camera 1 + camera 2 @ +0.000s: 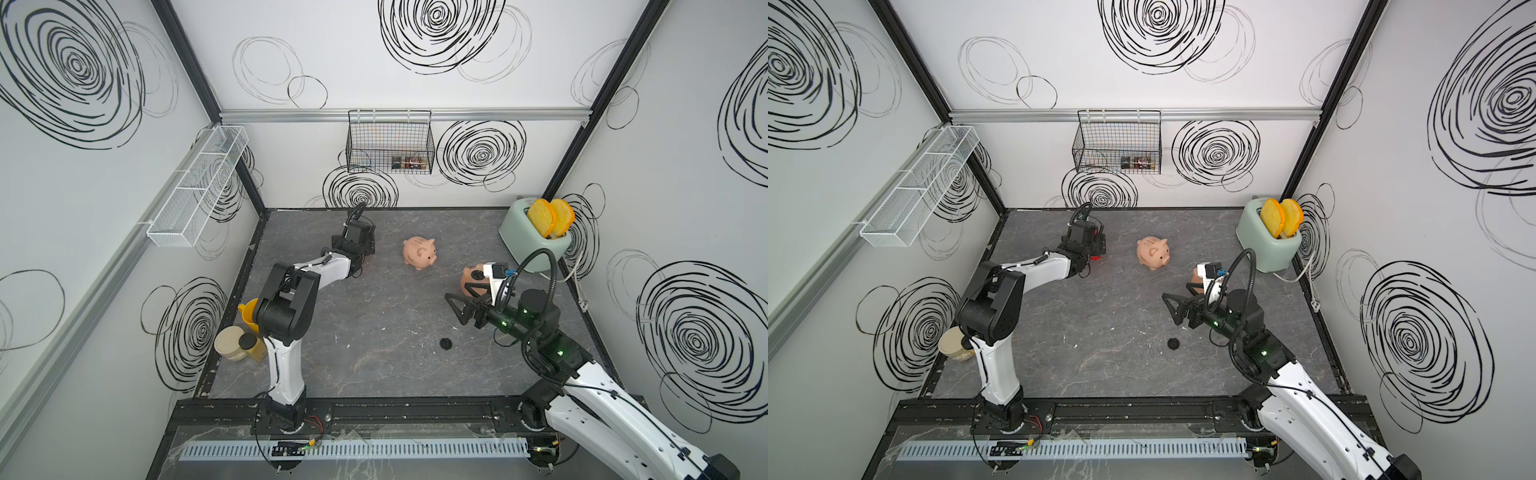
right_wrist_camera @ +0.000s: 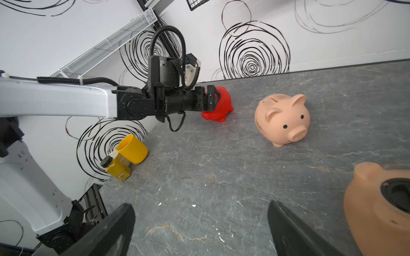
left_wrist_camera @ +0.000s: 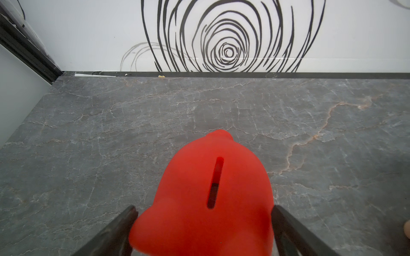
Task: Open piggy banks
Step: Place the piggy bank at the center of the board.
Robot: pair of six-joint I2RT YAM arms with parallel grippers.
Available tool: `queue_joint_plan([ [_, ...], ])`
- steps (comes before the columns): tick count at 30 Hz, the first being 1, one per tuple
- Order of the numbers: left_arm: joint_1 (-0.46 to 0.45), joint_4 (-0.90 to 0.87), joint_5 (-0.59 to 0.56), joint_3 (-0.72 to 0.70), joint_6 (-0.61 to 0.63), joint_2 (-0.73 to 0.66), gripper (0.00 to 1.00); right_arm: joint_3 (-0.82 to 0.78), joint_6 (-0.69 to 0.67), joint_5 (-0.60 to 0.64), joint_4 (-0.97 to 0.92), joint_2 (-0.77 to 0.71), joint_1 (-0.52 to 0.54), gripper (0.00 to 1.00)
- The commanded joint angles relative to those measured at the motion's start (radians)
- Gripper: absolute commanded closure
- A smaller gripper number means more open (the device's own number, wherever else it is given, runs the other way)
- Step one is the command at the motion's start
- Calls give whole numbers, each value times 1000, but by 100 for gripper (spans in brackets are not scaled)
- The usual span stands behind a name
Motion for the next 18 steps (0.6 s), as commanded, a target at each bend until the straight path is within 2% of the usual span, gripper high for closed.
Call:
queue_joint_plan([
  [1,2,29,21,-18,-35,-67,4,17,13,53,-54,-11,-3,1],
  [18,10,30,113,-48,-71,-95,4,-8,47,30,-73,-20,-4,1],
])
